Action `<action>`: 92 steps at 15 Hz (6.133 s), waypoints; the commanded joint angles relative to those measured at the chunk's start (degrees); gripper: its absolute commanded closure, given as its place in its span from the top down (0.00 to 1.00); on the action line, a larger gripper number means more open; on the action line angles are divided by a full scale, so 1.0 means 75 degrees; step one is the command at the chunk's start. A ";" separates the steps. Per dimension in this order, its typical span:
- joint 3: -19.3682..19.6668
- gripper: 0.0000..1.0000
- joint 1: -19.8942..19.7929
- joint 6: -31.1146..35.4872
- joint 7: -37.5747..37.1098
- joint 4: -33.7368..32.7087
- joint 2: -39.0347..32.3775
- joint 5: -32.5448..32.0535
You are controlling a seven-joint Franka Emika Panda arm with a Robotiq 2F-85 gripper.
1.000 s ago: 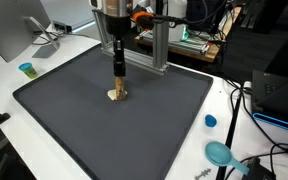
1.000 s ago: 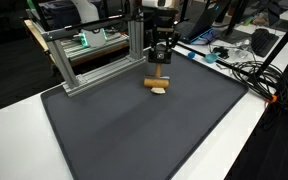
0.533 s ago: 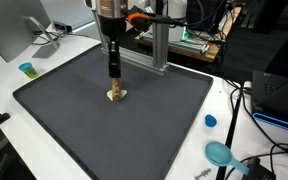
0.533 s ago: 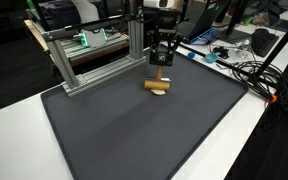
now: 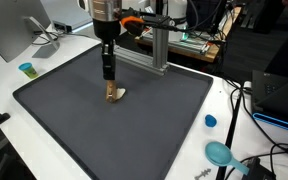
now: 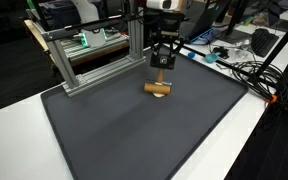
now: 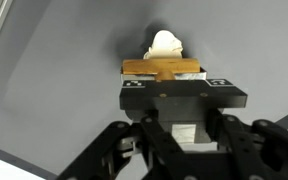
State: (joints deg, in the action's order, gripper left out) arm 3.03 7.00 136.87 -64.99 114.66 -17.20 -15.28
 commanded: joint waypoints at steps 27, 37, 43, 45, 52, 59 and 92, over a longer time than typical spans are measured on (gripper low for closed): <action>0.0050 0.21 -0.0030 0.0032 0.0790 0.0041 0.0703 -0.0086; -0.0487 0.21 -0.0540 0.0011 0.3573 -0.0309 -0.0437 0.1872; -0.0584 0.21 -0.0822 -0.0694 0.5954 -0.0444 -0.0478 0.3052; -0.0519 0.21 -0.0804 -0.1157 0.6209 -0.0572 -0.0508 0.3064; -0.0437 0.21 -0.0546 -0.2259 0.5850 -0.0850 -0.0721 0.2868; -0.0367 0.21 -0.0613 -0.2101 0.7516 0.0015 0.1317 0.2006; -0.0812 0.21 -0.0929 -0.0711 1.6048 0.0451 0.0897 0.2642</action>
State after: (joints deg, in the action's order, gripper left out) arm -2.30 0.76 131.65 55.54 118.12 -10.46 4.75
